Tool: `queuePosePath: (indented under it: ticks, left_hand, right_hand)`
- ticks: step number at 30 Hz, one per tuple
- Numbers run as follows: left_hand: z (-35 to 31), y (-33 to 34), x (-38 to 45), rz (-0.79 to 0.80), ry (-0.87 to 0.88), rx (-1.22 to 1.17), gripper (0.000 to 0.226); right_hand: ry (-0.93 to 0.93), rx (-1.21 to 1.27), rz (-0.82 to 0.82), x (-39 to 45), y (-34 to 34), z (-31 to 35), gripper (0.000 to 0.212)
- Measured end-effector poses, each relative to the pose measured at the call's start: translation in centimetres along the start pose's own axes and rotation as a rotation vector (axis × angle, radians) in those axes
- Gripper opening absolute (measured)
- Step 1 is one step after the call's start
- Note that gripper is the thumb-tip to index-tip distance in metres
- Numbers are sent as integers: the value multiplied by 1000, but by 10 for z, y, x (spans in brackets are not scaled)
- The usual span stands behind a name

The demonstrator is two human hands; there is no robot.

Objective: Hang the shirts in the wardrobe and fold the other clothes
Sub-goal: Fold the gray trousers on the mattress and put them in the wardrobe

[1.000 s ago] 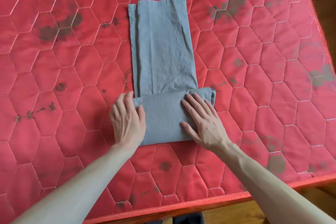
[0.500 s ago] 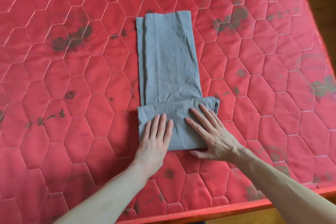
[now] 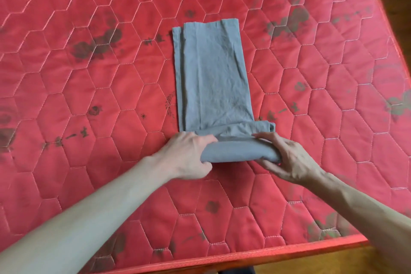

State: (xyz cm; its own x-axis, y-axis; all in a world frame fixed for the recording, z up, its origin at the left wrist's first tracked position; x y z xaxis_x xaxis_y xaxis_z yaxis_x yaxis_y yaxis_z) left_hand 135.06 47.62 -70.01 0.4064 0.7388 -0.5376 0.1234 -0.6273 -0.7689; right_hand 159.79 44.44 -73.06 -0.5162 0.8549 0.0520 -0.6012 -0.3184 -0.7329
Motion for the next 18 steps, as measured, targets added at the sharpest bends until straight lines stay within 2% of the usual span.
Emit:
queuePosePath:
  ticks: [3,6,8,10,12,13,14,16,18]
  left_hand:
    - [18,-15,-1,160,-81,-251,47]
    - [45,-9,-6,250,-174,-693,34]
    - [63,-9,-9,119,-225,-905,39]
    - [77,-5,-10,-93,-315,-1049,43]
    - [86,10,-10,-239,-453,-1245,42]
    - [86,20,-9,-252,-515,-1318,40]
    - [84,28,-7,-248,-541,-1335,45]
    - [80,41,-1,-208,-510,-1190,65]
    - [80,45,5,-214,-467,-1061,60]
  right_hand:
    - [208,132,-205,-5,-17,3,51]
    - [446,164,-353,-7,-20,1,45]
    - [493,160,-400,1,-19,3,45]
    - [481,217,-409,13,-17,3,43]
    - [467,256,-313,23,-4,-3,52]
    - [492,277,-261,24,5,-8,57]
    - [537,296,-231,24,13,-15,58]
    - [610,304,-239,24,23,-26,51]
    - [664,277,-278,27,27,-34,49]
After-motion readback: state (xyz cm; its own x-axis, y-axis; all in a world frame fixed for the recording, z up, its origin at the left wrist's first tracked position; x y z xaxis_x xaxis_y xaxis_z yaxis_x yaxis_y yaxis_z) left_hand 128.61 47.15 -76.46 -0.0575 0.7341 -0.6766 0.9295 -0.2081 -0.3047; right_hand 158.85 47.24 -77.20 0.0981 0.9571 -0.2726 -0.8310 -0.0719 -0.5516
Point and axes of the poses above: each hand's wrist, its own x-axis towards the middle knuckle, its own y-axis out of the palm, z = x × y, the point moved 6 cm from there along x, towards the middle knuckle, and after that the axes turned 6 degrees about -y, right-handed, at the moved point
